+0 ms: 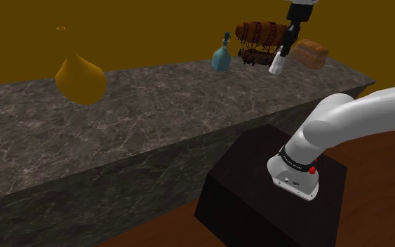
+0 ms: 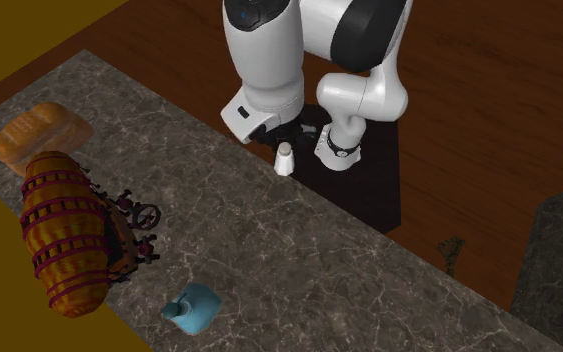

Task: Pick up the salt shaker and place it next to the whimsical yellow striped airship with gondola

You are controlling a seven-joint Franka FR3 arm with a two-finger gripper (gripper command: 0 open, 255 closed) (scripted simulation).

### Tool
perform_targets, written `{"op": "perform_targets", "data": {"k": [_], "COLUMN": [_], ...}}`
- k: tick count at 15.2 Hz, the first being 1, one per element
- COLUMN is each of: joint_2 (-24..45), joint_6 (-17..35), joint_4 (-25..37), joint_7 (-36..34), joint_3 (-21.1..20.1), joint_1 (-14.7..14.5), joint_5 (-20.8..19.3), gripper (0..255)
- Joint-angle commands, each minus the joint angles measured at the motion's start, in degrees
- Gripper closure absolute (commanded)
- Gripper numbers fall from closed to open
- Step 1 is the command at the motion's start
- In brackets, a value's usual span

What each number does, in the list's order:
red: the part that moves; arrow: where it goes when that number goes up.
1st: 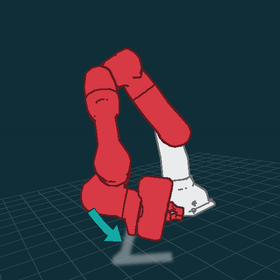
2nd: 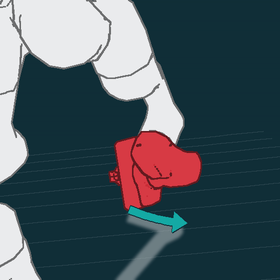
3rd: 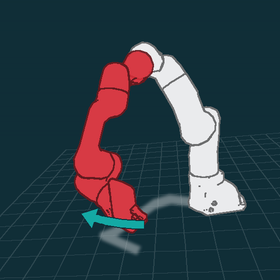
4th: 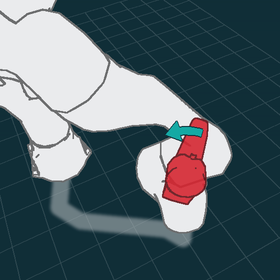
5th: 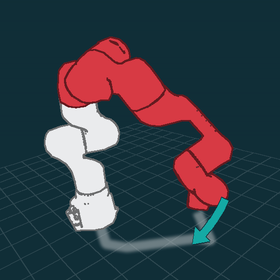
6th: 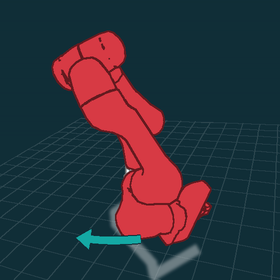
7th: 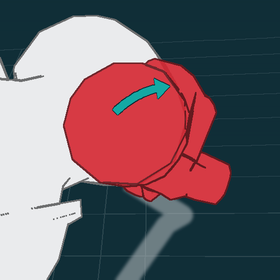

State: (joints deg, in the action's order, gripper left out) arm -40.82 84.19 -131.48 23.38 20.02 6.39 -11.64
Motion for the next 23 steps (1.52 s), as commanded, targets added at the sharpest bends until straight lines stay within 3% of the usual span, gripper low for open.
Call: {"op": "perform_targets", "data": {"k": [1,23], "joint_2": [0.38,7.04], "joint_6": [-1.59,-17.14], "joint_4": [1.94,24.04], "joint_7": [0.01,1.31], "joint_3": [-0.31,-1.7], "joint_1": [-0.16,-1.54], "joint_5": [0.3,2.39], "gripper": [255,255]}}
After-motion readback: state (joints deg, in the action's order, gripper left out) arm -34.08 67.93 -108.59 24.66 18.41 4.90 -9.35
